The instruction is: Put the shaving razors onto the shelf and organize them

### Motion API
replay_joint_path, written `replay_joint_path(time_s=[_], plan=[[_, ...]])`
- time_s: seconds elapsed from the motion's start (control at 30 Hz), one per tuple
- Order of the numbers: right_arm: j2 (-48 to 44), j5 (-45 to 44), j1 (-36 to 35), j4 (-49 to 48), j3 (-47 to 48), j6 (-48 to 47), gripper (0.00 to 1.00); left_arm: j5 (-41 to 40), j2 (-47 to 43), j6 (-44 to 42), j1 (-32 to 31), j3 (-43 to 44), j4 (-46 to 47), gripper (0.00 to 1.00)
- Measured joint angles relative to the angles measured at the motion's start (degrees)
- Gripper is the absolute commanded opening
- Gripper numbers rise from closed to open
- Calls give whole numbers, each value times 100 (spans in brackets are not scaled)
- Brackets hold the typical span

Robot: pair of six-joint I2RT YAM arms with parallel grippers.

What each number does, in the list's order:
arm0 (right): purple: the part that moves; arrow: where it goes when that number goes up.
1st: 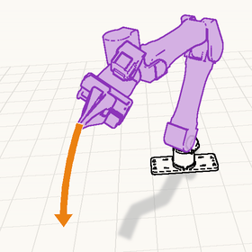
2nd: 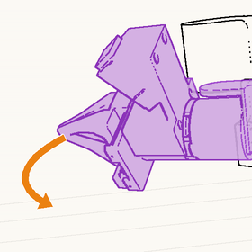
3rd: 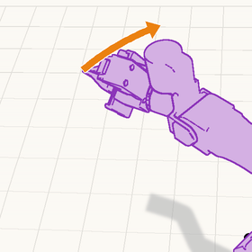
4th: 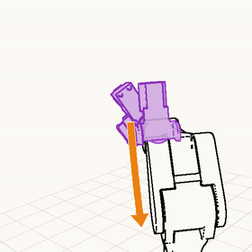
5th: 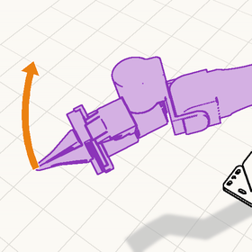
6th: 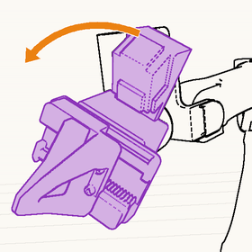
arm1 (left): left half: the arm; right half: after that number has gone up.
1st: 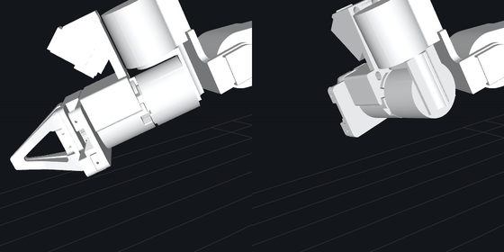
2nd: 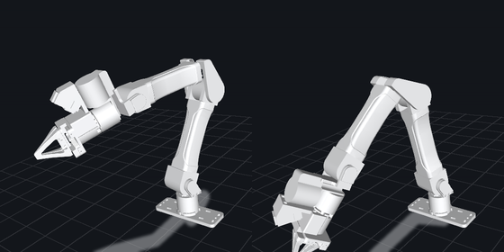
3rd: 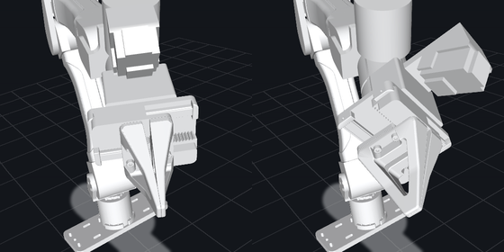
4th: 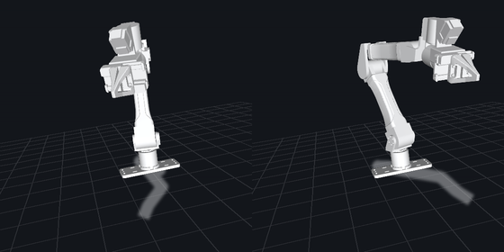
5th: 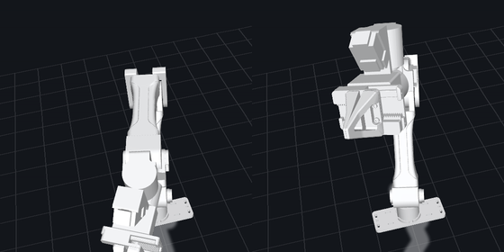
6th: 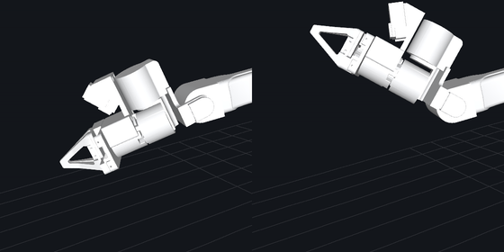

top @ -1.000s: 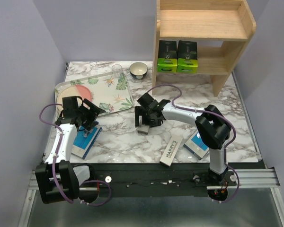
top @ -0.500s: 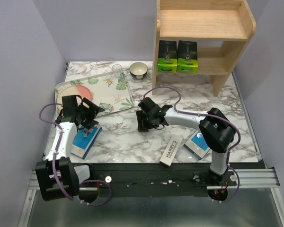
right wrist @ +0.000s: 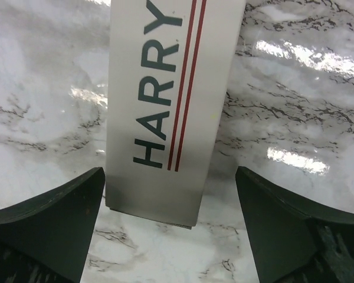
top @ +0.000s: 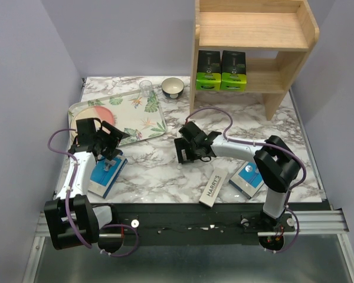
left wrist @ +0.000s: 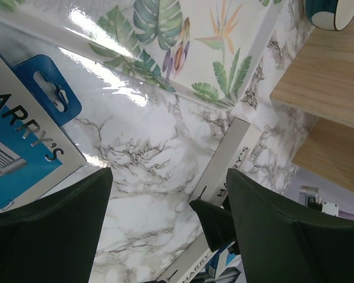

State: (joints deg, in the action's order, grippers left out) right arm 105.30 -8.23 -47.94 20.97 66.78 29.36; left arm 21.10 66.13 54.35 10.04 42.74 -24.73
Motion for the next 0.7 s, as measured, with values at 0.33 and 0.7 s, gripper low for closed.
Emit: replay_joint_path(time_s=[0.33,0.7], plan=[[439,83,28,72,592,57,95,17,55,33,35,0,20,87],[70,-192,28,-343,-94,-560,50,44,304,122,68,2,24,87]])
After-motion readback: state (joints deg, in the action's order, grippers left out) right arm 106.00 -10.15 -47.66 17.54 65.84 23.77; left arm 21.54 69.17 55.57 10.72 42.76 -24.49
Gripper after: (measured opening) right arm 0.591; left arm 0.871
